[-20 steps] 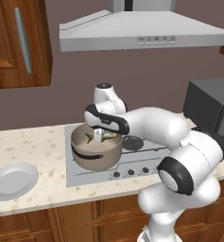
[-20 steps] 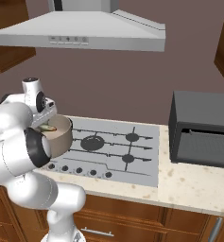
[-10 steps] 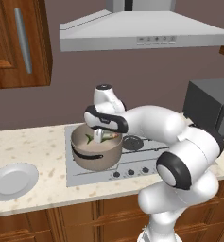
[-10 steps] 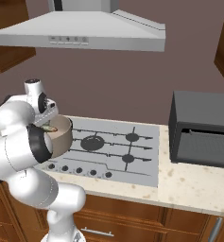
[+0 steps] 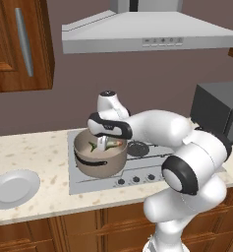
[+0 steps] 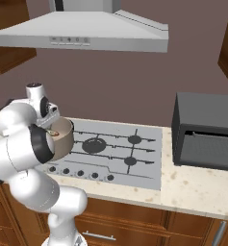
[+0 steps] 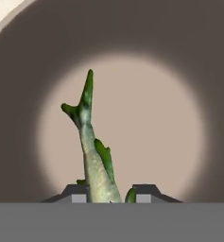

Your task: Retrieve the frozen meat and place it in the pot on a burner. Then turn the burner on.

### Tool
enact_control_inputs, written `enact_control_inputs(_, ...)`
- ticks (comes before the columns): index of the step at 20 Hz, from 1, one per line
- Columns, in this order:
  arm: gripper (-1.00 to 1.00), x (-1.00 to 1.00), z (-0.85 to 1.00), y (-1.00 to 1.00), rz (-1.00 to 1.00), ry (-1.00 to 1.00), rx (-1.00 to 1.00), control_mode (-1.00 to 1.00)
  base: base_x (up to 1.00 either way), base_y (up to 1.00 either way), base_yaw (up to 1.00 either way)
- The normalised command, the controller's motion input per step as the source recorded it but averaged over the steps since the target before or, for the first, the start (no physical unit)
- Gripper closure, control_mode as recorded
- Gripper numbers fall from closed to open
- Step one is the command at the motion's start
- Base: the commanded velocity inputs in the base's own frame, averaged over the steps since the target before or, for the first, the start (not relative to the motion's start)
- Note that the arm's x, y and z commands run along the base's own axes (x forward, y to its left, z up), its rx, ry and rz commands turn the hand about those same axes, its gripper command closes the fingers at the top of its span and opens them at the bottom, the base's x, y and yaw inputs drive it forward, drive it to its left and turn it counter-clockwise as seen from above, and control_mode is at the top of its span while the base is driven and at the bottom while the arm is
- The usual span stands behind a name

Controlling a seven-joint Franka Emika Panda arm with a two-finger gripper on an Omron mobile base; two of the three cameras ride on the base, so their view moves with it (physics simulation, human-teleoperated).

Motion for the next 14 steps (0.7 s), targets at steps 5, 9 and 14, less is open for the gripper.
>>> enact_control_inputs(5, 1.0, 0.02, -0.11, 0.0, 0.0, 0.0, 0.0, -1.0, 0.0, 0.0, 0.0)
enact_control_inputs(9, 1.0, 0.04, -0.09, 0.0, 0.0, 0.0, 0.0, -1.0, 0.0, 0.0, 0.0)
enact_control_inputs(14, 1.0, 0.03, -0.06, 0.0, 0.0, 0.0, 0.0, -1.0, 0.0, 0.0, 0.0)
